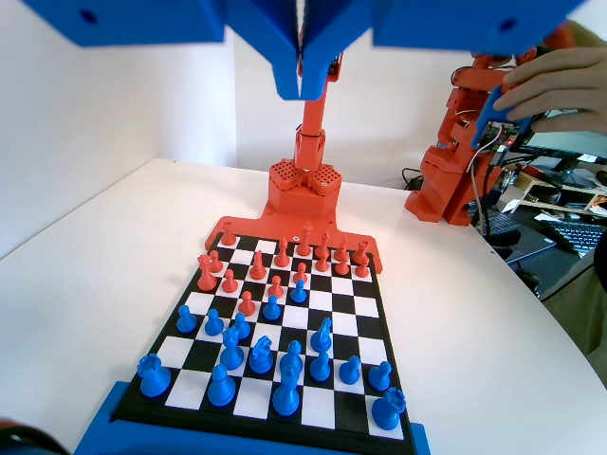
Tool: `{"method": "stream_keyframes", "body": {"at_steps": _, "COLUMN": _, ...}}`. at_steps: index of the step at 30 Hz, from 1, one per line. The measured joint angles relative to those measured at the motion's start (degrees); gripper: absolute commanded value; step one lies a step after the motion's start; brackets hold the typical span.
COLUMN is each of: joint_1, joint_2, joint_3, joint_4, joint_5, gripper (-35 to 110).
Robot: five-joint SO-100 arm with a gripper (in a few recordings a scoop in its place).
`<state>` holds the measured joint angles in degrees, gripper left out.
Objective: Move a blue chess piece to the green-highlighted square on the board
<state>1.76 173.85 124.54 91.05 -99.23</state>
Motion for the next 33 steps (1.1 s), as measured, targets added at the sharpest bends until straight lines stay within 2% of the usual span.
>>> {"method": "stream_keyframes", "body": {"at_steps": 12, "joint_1": -1.3, "joint_2": -0.1, "joint_3": -0.1, "joint_4": 0.0, "joint_5": 2.0, "gripper": 1}}
{"method": "stream_keyframes", "body": {"at_steps": 19, "joint_1": -1.3, "joint_2": -6.6, "joint_3": -8.5, "joint_4": 1.7, "joint_5": 5.9, "gripper": 1}}
{"method": "stream_keyframes", "body": {"at_steps": 33, "joint_1": -4.8, "joint_2": -27.3, "joint_3": -18.4, "joint_4": 5.7, "joint_5": 24.3, "gripper": 1}}
